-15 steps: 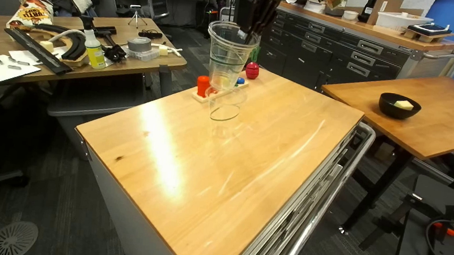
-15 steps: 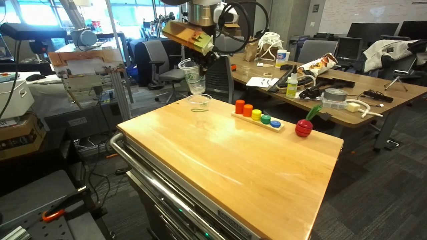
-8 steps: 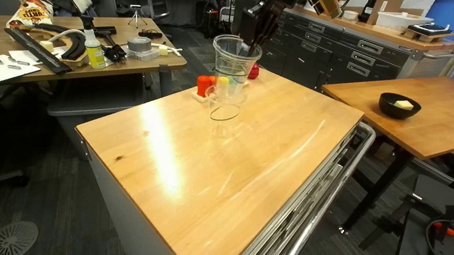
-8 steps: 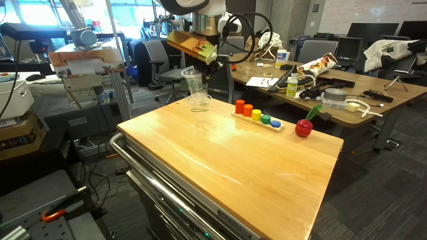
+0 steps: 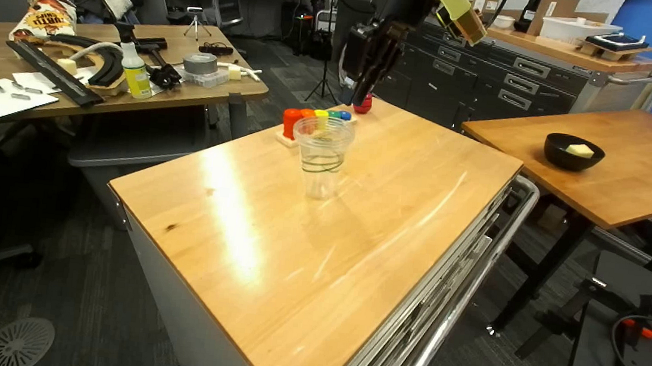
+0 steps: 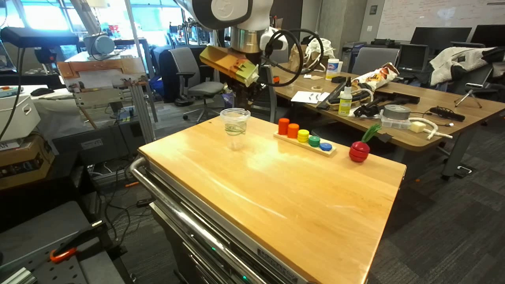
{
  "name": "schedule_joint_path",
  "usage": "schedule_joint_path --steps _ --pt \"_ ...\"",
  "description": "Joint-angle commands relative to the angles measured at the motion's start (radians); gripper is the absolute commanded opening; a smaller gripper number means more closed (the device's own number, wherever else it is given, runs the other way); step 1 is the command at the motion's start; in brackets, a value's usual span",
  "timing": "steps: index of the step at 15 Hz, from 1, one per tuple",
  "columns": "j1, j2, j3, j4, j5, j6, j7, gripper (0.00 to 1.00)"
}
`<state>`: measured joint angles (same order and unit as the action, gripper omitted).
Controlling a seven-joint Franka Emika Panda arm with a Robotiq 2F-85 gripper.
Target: Stack the clear cups
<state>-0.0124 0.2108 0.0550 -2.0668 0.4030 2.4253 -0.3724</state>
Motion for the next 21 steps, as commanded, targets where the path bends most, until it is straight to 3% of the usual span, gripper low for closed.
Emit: schedule_joint_path --steps 1,5,6,11,16,17,21 --pt "-0.013 -0.001 0.017 0.016 0.004 0.016 -0.010 0.67" --pt "-0.002 -0.024 0.006 0.013 -0.052 0.011 0.027 0.98" --pt "0.002 -0.038 -0.004 0.009 -0.100 -0.012 0.045 1.00" --pt "-0.012 -0.158 -0.068 -0.056 -0.415 -0.106 0.105 1.00" --pt "-0.079 -0.359 -0.142 -0.132 -0.445 -0.357 0.007 1.00" --pt "-0.057 -0.248 -0.125 -0.067 -0.445 -0.290 0.058 1.00" --pt "-0.075 -0.343 -0.155 -0.115 -0.446 -0.358 0.017 1.00"
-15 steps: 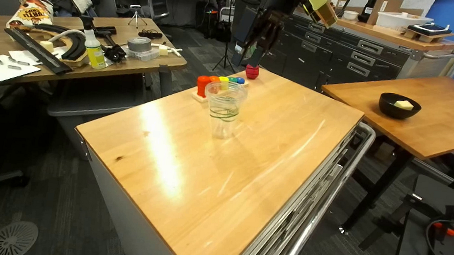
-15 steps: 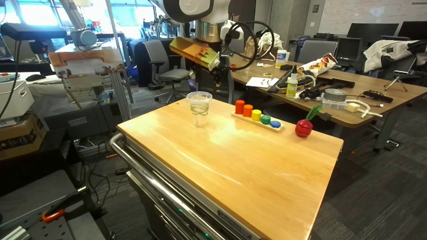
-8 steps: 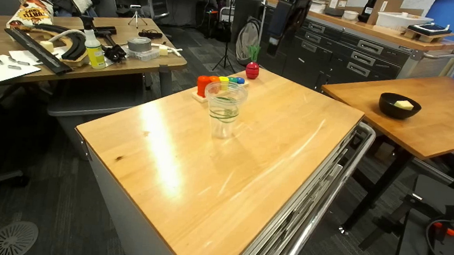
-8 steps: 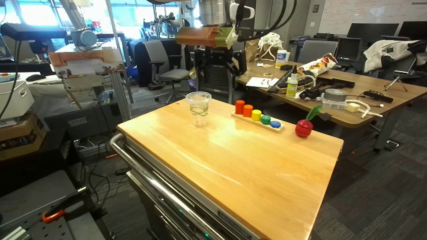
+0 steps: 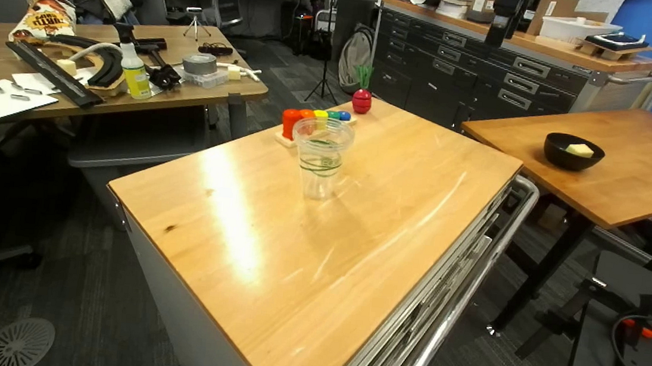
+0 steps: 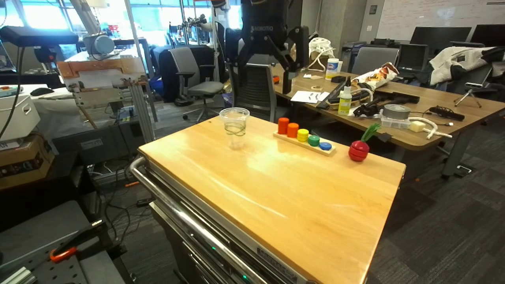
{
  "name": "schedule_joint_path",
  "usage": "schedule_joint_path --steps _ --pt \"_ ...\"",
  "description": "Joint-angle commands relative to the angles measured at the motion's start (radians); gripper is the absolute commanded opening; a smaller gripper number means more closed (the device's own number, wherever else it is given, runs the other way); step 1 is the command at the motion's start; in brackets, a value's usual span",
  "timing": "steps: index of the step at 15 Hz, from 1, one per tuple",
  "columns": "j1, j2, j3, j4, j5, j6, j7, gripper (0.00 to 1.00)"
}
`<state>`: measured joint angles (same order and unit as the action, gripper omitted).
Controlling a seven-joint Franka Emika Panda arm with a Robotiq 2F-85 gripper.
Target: Stack the clear cups
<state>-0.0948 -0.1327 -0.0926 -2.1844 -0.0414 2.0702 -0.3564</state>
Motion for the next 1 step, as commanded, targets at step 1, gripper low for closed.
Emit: schedule_joint_path --steps 1 --pt "0.010 -0.001 -0.006 -0.002 -0.001 -0.003 0.001 1.00"
